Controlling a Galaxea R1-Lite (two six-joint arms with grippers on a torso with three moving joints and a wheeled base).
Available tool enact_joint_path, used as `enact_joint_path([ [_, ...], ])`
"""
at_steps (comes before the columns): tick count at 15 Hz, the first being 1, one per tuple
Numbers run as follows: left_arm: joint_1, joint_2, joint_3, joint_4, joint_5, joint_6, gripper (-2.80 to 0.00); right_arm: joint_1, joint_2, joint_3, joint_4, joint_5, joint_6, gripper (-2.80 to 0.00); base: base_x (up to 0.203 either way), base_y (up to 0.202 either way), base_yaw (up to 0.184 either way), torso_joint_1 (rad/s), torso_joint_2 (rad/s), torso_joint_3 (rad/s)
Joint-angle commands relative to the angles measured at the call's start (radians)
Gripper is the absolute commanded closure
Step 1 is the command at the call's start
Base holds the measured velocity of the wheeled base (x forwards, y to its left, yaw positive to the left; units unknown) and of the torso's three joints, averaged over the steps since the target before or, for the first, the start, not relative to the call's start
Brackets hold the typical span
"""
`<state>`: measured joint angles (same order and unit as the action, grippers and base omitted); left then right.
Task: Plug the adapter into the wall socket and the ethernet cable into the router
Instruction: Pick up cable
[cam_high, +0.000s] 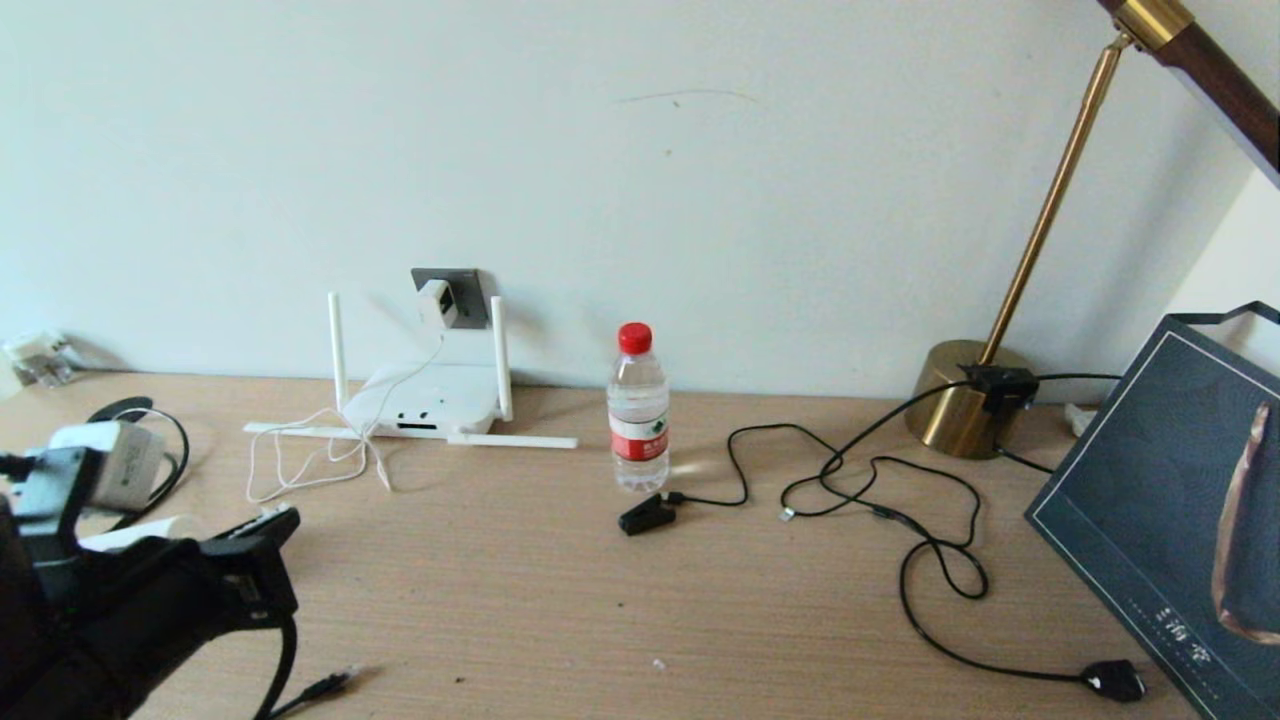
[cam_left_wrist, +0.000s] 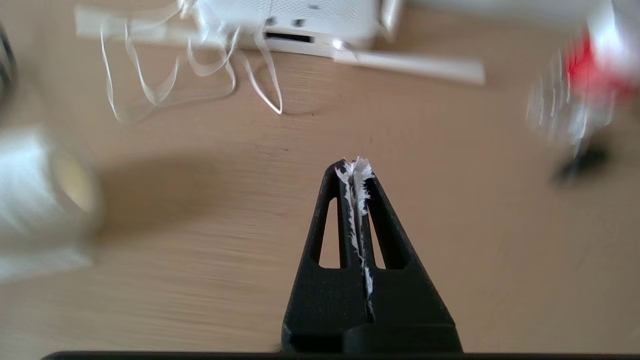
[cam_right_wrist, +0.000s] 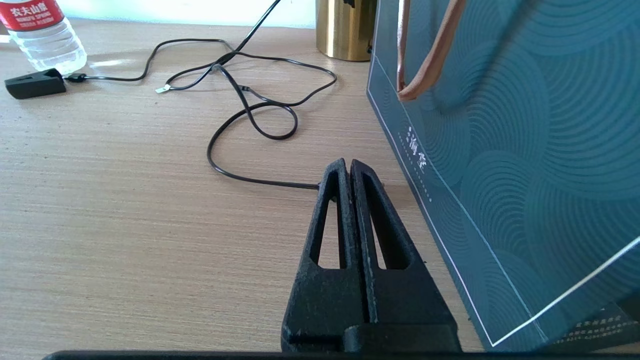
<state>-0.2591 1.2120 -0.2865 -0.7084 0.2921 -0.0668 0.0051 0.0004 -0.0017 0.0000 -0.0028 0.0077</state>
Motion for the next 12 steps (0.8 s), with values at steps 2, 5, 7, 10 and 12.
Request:
enact_joint_path([
  [2,0.007,-0.187,-0.163,0.590,-0.133,0.317,0.00,0.001,0.001,0.000,0.000,0.000,0.000,0.00,0.000,0.000,0.000,0.000,0.00,0.000],
  [5,0.009,-0.211,-0.428,1.144,-0.280,0.470,0.00,0.001,0.001,0.000,0.001,0.000,0.000,0.00,0.000,0.000,0.000,0.000,0.00,0.000],
  [7,0.011,-0.148,-0.474,1.302,-0.323,0.555,0.00,0.000,0.001,0.000,0.000,0.000,0.000,0.00,0.000,0.000,0.000,0.000,0.00,0.000],
  [10,0.012,-0.093,-0.458,1.319,-0.343,0.613,0.00,0.000,0.001,-0.001,0.000,0.000,0.000,0.00,0.000,0.000,0.000,0.000,0.00,0.000],
  [12,0.021,-0.063,-0.460,1.318,-0.367,0.614,-2.80,0.000,0.001,0.000,0.000,0.000,-0.001,0.00,0.000,0.000,0.000,0.000,0.00,0.000],
])
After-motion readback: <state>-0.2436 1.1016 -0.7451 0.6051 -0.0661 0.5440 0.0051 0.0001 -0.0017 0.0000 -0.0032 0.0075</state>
